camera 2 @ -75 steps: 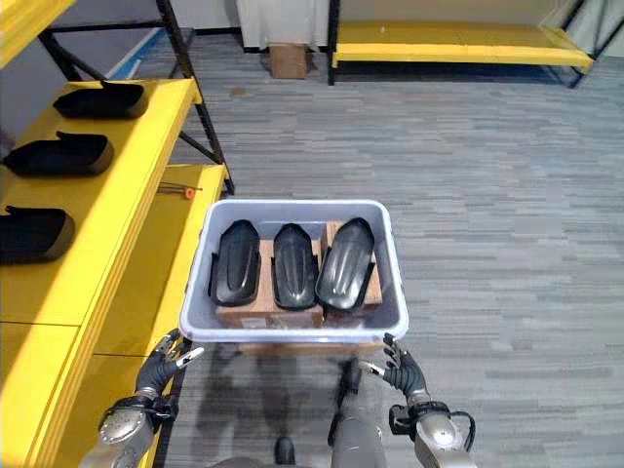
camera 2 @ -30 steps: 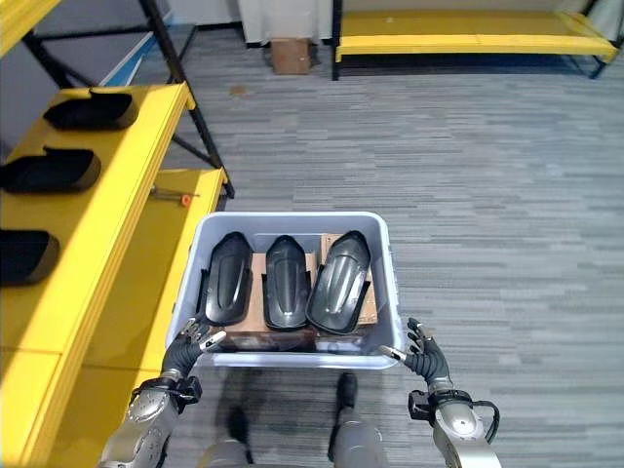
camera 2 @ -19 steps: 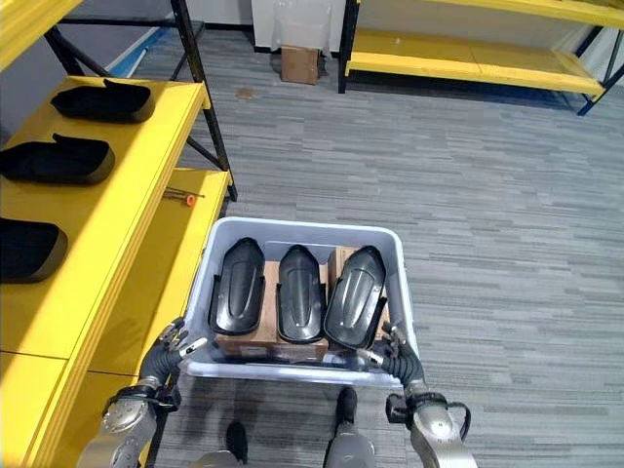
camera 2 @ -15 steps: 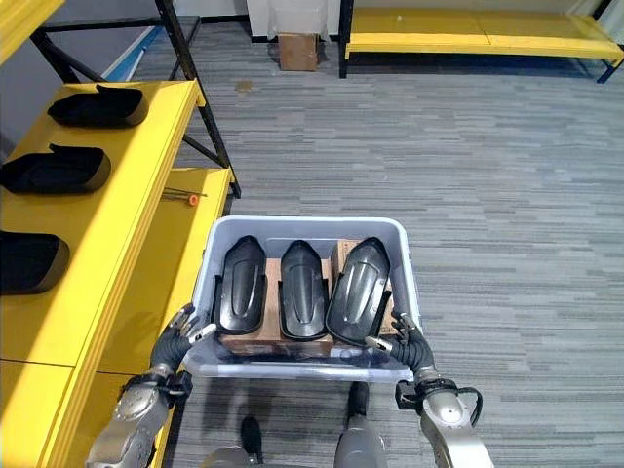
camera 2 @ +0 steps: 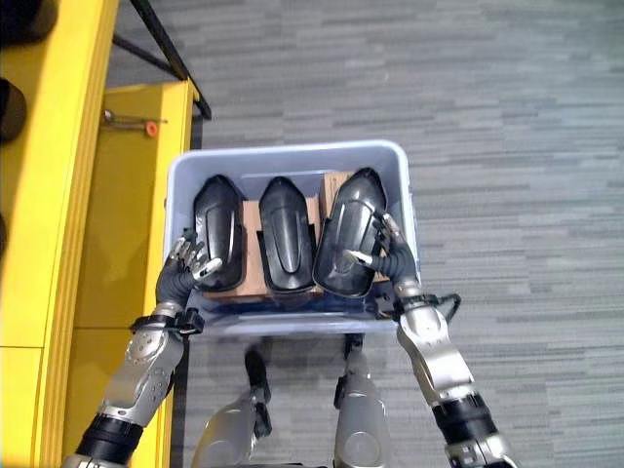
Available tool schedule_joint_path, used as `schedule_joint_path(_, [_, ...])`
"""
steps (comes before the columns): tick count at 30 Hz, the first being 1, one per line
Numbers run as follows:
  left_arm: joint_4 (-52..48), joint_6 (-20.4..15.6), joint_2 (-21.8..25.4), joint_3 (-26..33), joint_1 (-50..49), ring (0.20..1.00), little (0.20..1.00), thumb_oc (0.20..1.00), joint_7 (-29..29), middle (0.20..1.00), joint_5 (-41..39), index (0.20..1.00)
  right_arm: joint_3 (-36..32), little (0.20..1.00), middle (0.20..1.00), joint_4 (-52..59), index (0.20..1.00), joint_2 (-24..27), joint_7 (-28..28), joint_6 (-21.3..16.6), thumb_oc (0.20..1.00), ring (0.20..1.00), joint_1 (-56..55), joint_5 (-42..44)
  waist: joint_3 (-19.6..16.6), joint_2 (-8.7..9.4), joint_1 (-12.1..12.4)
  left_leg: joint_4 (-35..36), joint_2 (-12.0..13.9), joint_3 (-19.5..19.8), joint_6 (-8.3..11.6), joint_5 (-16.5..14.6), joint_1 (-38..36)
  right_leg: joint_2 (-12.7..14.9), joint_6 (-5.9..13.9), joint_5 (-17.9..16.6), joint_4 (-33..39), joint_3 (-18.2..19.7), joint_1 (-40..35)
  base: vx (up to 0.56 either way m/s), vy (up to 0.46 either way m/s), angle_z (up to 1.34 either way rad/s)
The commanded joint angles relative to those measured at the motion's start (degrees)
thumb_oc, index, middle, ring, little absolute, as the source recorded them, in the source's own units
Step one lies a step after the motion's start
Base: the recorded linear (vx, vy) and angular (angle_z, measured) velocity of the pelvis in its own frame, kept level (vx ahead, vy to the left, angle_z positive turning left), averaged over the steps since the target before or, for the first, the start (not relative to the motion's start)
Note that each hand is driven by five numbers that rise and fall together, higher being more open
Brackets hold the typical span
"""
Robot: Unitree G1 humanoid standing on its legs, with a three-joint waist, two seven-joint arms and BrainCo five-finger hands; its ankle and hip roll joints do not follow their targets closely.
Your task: Move parts from the plastic box to the shelf.
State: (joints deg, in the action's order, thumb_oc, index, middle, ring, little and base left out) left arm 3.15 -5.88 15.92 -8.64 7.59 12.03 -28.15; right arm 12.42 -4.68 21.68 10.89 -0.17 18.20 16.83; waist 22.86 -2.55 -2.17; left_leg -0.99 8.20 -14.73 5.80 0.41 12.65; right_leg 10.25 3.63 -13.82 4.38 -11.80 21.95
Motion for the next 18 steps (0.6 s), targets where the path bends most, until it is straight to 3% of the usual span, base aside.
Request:
schedule_joint_path(1, [-2.65,-3.82,0.84,-0.96,-1.52,1.0,1.0,1.0,2.4,1.0,-1.38,1.0,0.24,1.0,1.0,0.42,1.0,-2.28,4.35,-3.52,1.0,1.0,0.4,1.37,-3.05,0.22,0.73,-4.88,2.71,2.23,1.74,2.74,6.59,6.27,7.34,8.28,-11.68,0.53,1.7,-0.03,-0.019,0.03])
schedule_joint_path(12, [-1.64,-3.94,0.46,-2.89,2.0,1.0,1.0,1.0,4.23,1.0,-0.9,1.0,-0.33,1.0,1.0,-1.55,1.0,-3.04,8.17,-3.78,1.0,1.0,3.64,-0.45,-0.58,-0.4,0.67,-6.23,2.32,2.5,1.74,2.5,10.27,7.54,7.21,8.13,-13.63,0.99,5.9,-0.01,-0.004,0.03])
schedule_joint_path(18, [-0.94,-4.85,0.14,-2.61,4.14,1.0,1.0,1.0,6.41,1.0,0.12,1.0,-1.61,1.0,1.0,4.05,1.0,-2.68,11.3,-5.26,1.0,1.0,2.86,-7.41,0.39,-0.08,-0.5,-6.85,2.14,2.22,1.69,2.13,11.52,7.61,7.37,7.48,-13.39,1.69,7.25,-0.01,0.005,0.01])
